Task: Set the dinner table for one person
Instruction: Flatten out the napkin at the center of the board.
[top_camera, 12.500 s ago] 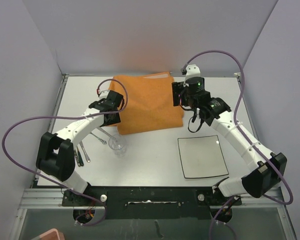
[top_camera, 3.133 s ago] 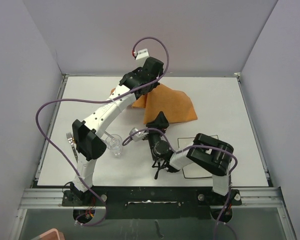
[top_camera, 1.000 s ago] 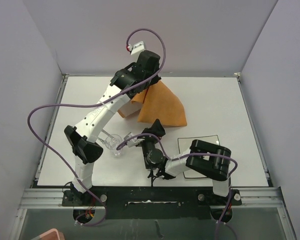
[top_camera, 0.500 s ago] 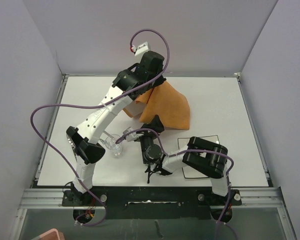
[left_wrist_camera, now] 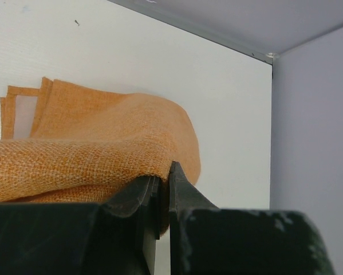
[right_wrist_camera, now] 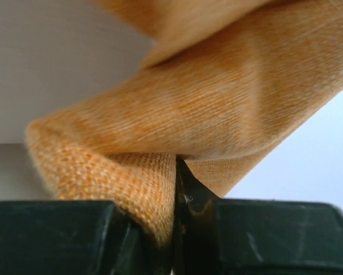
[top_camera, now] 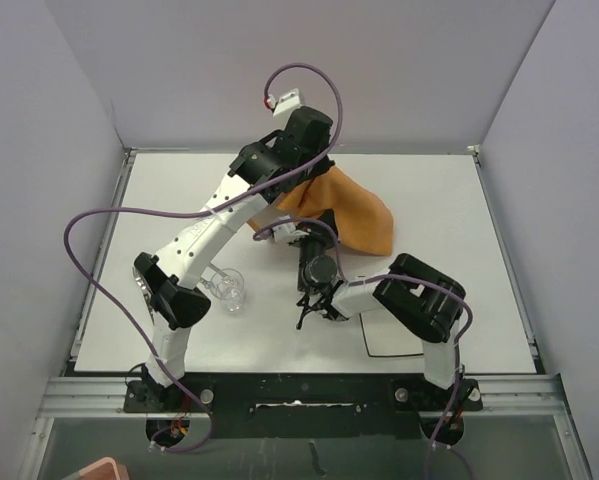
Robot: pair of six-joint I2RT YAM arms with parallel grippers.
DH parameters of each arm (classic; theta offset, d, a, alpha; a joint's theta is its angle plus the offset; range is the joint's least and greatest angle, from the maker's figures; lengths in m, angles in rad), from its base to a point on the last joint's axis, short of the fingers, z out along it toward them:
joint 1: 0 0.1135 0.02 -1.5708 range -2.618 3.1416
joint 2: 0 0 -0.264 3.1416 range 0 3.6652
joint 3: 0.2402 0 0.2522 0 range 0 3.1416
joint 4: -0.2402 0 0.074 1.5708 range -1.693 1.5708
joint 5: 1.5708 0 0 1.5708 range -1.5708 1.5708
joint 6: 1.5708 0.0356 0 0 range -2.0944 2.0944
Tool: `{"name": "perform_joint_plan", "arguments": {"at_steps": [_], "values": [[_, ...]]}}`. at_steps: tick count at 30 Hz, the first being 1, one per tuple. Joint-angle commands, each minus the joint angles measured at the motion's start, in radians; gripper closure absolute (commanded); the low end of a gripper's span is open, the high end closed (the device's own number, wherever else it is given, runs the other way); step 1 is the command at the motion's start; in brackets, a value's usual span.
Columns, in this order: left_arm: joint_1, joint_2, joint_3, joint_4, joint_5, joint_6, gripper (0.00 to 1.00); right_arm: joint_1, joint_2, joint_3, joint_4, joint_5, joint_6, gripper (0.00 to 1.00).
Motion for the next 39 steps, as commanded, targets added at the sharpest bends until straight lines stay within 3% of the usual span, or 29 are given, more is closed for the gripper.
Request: {"name": "perform_joint_plan", "arguments": {"at_steps": [1,11,20,24,26,29,33,39], "values": [[-0.004,-0.120,-0.008,0.093,-0.060,0.034,1.00,-0.105,-0.152,-0.003,0.081,0.052,0.045,1.00],[0.011,-0.240,-0.182,0.127,-0.185,0.189,1.00,-0.213,-0.442,0.098,0.045,0.020,-0.100,1.00],[0.032,-0.435,-0.529,0.257,-0.164,0.308,1.00,-0.212,-0.617,0.165,-0.224,0.038,0.025,1.00],[0.032,-0.506,-0.617,0.293,-0.159,0.393,1.00,-0.211,-0.672,0.205,-0.331,0.030,0.060,1.00],[0.034,-0.532,-0.646,0.286,-0.143,0.427,0.88,-0.219,-0.703,0.227,-0.440,0.025,0.151,1.00],[0.036,-0.573,-0.699,0.281,-0.127,0.458,0.56,-0.237,-0.724,0.302,-0.728,0.004,0.331,1.00],[0.041,-0.625,-0.770,0.304,-0.063,0.473,0.32,-0.236,-0.750,0.323,-0.811,-0.010,0.363,1.00],[0.053,-0.682,-0.838,0.359,0.046,0.507,0.27,-0.237,-0.818,0.358,-1.044,-0.086,0.521,1.00]]}}
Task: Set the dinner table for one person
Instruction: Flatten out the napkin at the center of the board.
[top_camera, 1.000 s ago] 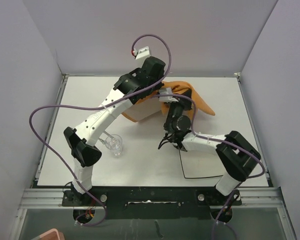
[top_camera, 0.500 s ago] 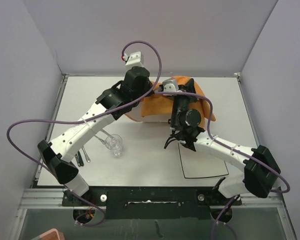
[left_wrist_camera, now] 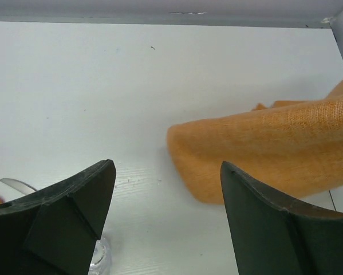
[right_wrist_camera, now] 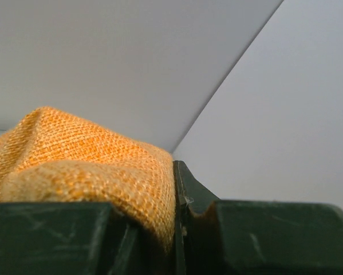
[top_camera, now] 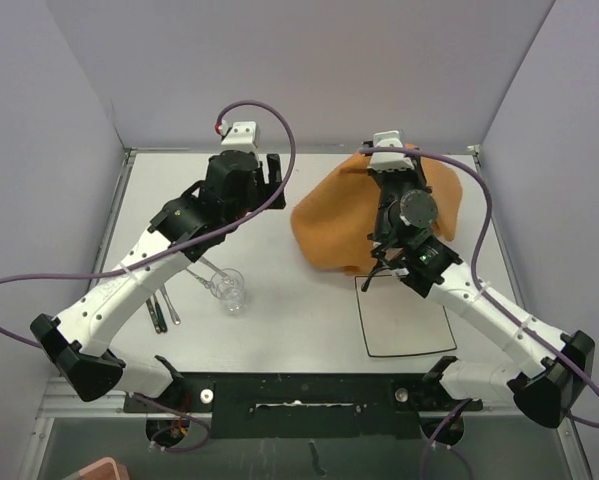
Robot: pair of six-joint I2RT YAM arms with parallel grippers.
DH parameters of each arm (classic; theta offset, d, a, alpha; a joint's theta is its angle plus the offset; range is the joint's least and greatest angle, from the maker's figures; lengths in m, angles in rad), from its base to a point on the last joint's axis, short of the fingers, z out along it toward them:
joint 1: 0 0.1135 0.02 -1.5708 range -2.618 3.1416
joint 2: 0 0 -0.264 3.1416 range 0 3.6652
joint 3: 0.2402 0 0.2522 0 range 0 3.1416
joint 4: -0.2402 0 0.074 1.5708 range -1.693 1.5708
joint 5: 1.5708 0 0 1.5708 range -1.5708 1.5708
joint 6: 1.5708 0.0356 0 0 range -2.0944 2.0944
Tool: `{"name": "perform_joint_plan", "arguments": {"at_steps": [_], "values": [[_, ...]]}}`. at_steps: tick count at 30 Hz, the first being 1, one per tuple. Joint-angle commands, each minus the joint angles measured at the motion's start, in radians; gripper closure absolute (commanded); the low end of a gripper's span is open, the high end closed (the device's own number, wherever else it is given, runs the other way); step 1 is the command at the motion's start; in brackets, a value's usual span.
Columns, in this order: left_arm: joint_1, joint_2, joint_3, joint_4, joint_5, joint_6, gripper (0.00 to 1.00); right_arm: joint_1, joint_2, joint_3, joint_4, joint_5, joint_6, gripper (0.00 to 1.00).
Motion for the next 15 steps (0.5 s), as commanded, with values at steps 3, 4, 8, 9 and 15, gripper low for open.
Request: {"name": "perform_joint_plan", "arguments": {"at_steps": [3,4,8,9,15], "values": [[0.014,-0.093,-0.061,0.091,0.141,0.086,0.27,-0.003,-0.085,0.128,-0.167,-0.083,0.154,1.00],[0.015,-0.096,-0.074,0.109,0.166,0.092,0.27,-0.003,-0.087,0.142,-0.206,-0.102,0.170,1.00],[0.023,-0.088,-0.106,0.168,0.300,0.110,0.27,-0.003,-0.098,0.200,-0.361,-0.212,0.242,1.00],[0.025,-0.089,-0.119,0.189,0.338,0.111,0.27,-0.003,-0.101,0.214,-0.393,-0.240,0.253,1.00],[0.056,-0.115,-0.233,0.336,0.579,0.073,0.28,-0.003,-0.100,0.284,-0.508,-0.295,0.274,1.00]]}}
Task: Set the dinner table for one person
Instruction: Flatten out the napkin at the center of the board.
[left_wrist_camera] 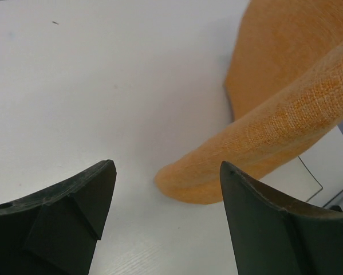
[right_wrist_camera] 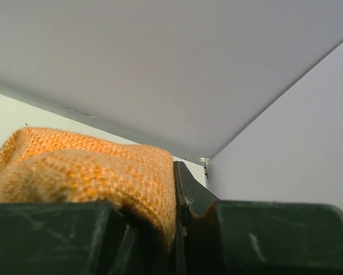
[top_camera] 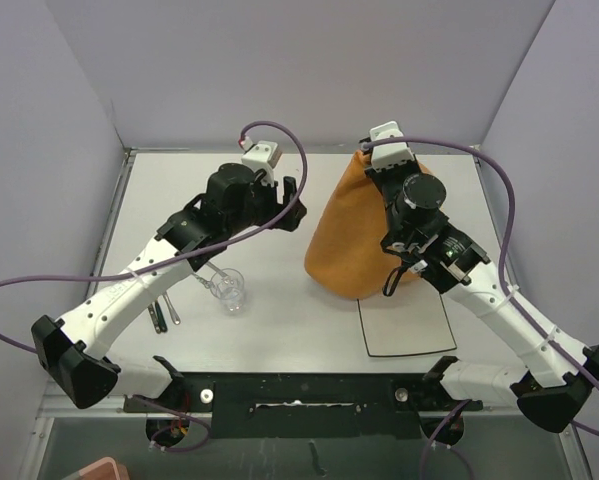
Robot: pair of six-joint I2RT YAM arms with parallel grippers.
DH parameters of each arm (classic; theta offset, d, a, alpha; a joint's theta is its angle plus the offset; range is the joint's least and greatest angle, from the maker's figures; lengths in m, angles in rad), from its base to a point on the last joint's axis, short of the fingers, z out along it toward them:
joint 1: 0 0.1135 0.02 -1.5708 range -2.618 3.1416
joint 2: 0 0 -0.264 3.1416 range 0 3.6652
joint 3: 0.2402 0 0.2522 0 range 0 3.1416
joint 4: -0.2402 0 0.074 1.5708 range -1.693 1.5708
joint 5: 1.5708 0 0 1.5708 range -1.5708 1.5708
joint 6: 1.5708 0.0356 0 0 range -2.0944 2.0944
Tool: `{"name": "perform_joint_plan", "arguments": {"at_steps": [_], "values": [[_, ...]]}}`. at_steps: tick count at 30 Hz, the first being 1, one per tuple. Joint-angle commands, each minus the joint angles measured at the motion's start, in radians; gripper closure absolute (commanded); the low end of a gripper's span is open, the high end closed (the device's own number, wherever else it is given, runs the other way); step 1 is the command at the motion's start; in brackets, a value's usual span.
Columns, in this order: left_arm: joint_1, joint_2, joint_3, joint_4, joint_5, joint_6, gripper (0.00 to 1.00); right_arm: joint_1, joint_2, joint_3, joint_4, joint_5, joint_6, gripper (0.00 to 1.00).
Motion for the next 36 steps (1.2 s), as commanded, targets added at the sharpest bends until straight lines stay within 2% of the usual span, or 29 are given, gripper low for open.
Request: {"name": "perform_joint_plan", "arguments": {"at_steps": [1,5,12,21,29,31,36], "values": [[0.029,-0.064,-0.070,0.204,0.258,-0.012,0.28,0.003,-0.049,0.097,0.005,-0.093,0.031,1.00],[0.055,-0.065,-0.105,0.268,0.434,-0.028,0.28,0.001,-0.051,0.115,0.003,-0.096,0.015,1.00],[0.091,-0.092,-0.135,0.336,0.611,-0.035,0.28,-0.004,-0.027,0.143,-0.002,-0.104,0.011,1.00],[0.133,-0.098,-0.149,0.303,0.704,0.013,0.29,-0.005,-0.024,0.164,-0.004,-0.117,0.023,1.00],[0.138,-0.078,-0.164,0.118,0.804,0.255,0.27,-0.005,-0.038,0.244,-0.081,-0.140,0.064,1.00],[0.126,-0.077,-0.188,0.067,0.783,0.312,0.27,-0.004,-0.040,0.278,-0.110,-0.152,0.077,1.00],[0.100,-0.105,-0.256,0.061,0.722,0.375,0.27,-0.004,-0.039,0.346,-0.162,-0.166,0.083,1.00]]}}
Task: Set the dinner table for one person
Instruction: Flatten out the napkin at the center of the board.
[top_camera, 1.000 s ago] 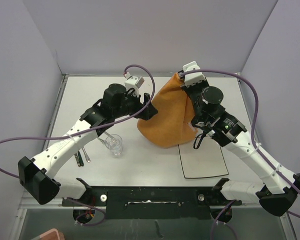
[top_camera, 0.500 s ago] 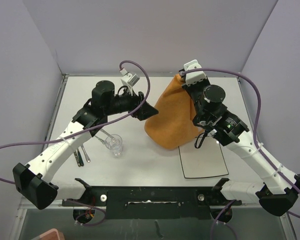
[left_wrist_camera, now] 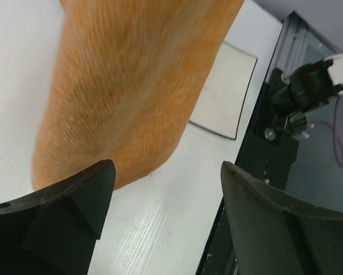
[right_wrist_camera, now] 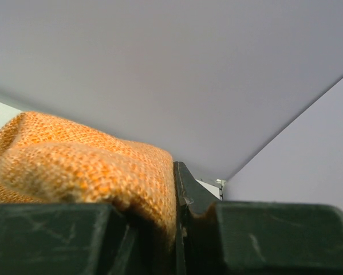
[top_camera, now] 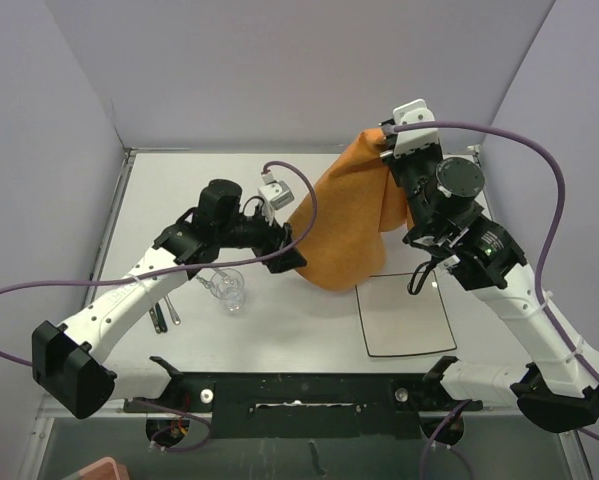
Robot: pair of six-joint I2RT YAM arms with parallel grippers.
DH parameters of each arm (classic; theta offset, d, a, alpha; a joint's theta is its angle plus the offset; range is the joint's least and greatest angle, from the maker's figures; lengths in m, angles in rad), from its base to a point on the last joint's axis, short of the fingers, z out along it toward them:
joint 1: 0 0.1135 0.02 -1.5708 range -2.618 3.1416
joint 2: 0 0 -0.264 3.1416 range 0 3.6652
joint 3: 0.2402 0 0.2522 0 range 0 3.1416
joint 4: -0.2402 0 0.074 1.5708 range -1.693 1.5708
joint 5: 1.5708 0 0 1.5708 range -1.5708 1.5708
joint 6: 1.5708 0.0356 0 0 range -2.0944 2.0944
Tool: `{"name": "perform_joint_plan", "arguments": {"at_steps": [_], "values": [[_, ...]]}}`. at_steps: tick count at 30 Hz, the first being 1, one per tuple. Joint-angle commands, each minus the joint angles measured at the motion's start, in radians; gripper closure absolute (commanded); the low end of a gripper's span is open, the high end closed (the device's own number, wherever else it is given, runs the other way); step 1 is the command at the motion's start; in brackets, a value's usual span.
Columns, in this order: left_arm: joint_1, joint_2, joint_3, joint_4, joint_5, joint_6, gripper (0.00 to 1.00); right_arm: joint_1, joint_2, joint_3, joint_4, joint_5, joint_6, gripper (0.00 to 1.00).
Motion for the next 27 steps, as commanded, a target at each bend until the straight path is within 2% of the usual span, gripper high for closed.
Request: {"name": "perform_joint_plan", "arguments": {"at_steps": [1,6,18,27], "values": [[-0.019,-0.046,-0.033,-0.037,-0.033,0.118,0.27,-0.004,-0.040,0.111,0.072,-0.029,0.014,1.00],[-0.025,-0.053,-0.033,-0.041,-0.095,0.161,0.26,-0.004,-0.042,0.142,0.030,-0.039,-0.005,1.00],[-0.038,-0.028,0.144,-0.119,-0.090,0.233,0.26,-0.004,-0.068,0.167,-0.034,-0.035,-0.023,1.00],[-0.058,-0.034,0.101,-0.090,-0.077,0.226,0.26,-0.004,-0.076,0.217,-0.072,-0.025,-0.016,1.00]]}}
